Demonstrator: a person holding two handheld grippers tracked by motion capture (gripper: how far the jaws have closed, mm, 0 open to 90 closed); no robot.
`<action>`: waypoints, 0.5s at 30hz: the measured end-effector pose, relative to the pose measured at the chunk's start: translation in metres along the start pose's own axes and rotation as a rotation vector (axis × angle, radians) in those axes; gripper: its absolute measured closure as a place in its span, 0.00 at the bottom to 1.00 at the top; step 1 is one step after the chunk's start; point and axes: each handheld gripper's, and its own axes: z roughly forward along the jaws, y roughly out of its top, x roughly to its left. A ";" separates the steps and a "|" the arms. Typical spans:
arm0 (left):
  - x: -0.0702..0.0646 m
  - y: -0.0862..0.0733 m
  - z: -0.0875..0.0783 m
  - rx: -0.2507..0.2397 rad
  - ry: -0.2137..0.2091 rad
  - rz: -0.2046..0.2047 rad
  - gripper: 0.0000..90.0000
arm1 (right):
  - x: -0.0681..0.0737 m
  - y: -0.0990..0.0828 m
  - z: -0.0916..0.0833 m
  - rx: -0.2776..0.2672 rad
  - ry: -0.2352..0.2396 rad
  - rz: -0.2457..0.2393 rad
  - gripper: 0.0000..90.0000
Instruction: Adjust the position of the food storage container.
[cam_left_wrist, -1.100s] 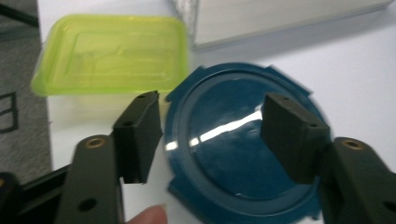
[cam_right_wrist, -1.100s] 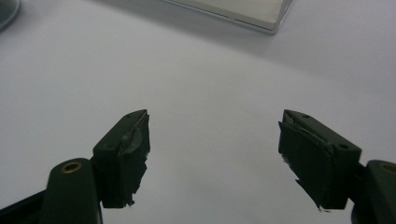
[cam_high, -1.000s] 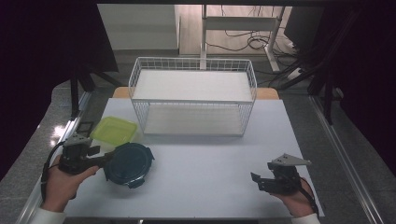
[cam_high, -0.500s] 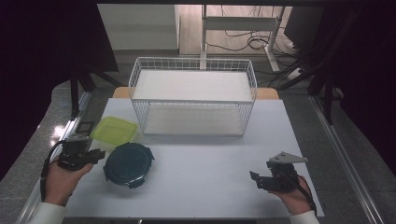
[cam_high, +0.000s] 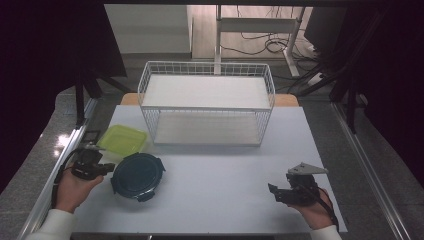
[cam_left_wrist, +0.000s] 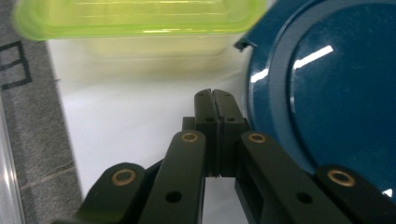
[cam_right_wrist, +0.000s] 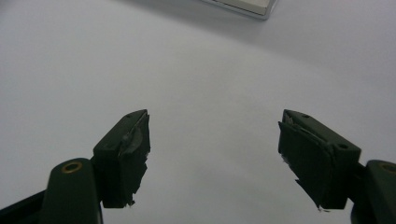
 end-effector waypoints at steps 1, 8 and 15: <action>-0.002 0.001 0.002 0.007 0.020 0.011 1.00 | 0.000 0.000 0.000 0.000 0.000 -0.002 0.28; -0.006 0.003 0.008 0.025 0.032 0.025 1.00 | 0.000 0.000 0.001 0.005 0.001 -0.002 0.28; -0.020 0.008 0.010 0.036 0.010 0.052 1.00 | 0.004 0.002 0.003 0.002 0.008 -0.015 0.28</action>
